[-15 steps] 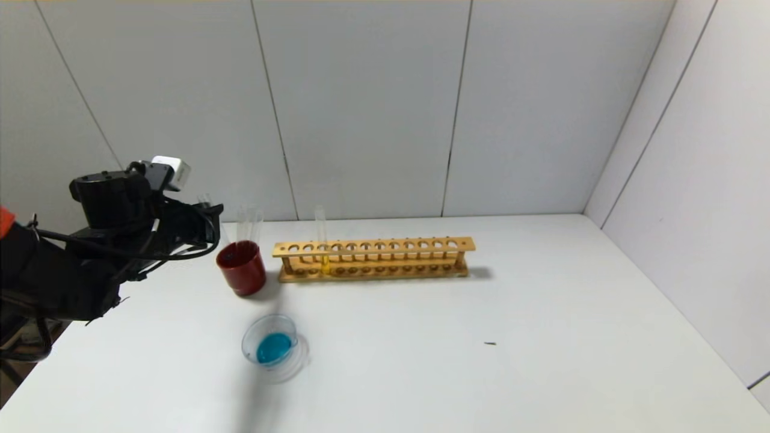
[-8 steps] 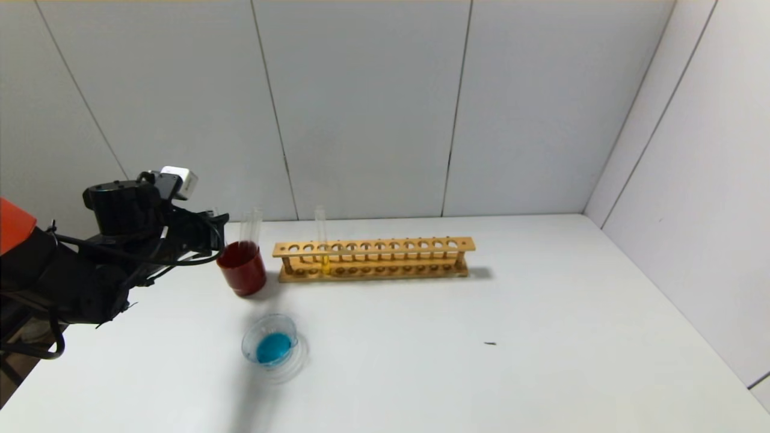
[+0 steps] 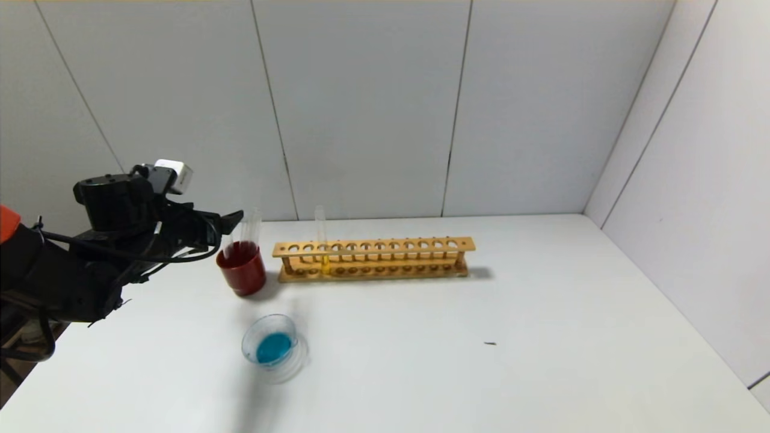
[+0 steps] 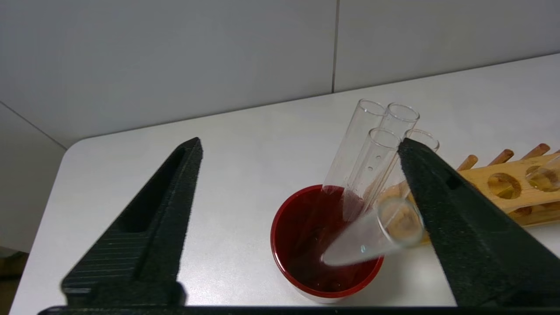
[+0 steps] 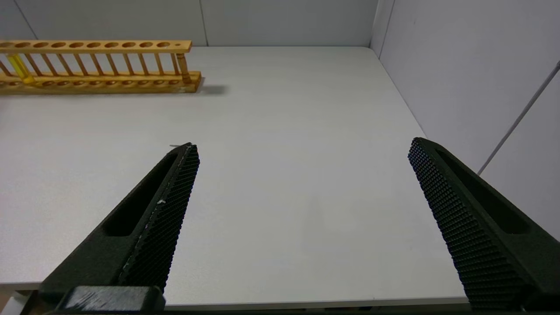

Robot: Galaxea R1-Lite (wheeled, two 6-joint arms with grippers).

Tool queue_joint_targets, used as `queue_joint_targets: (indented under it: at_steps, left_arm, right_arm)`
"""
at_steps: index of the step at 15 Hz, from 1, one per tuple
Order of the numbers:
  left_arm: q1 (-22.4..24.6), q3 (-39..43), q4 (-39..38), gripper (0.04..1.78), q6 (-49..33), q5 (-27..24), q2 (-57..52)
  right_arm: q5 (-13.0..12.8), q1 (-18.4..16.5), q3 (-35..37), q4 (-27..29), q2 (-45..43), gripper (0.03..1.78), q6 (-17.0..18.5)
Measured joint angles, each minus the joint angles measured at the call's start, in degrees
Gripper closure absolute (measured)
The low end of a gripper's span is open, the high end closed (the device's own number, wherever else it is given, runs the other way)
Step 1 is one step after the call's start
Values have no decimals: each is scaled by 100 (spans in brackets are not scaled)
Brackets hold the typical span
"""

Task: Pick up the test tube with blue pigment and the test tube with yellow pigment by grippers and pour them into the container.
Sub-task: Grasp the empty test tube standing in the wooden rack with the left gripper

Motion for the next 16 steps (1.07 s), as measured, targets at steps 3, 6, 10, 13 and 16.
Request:
queue_joint_targets:
  at_steps: [3,6,10,13,16]
  left_arm:
    - [0,30,177,7,13,-4,-286]
    - [-4,37,552,7,35,-2,-592]
    - [-11,2,660,7,38,-4,-812]
    - [-176,-107,1359,7,24,-11,-1242]
    - [-779,-339,2837,7,0,-6,-2003]
  right_arm:
    - [0,0,0,0,0,6,0]
    - [0,0,0,0,0,6,0]
    - [0,0,0,0,0,6,0]
    - [-2,0,0,0,0,6,0]
    - [0,0,0,0,0,6,0]
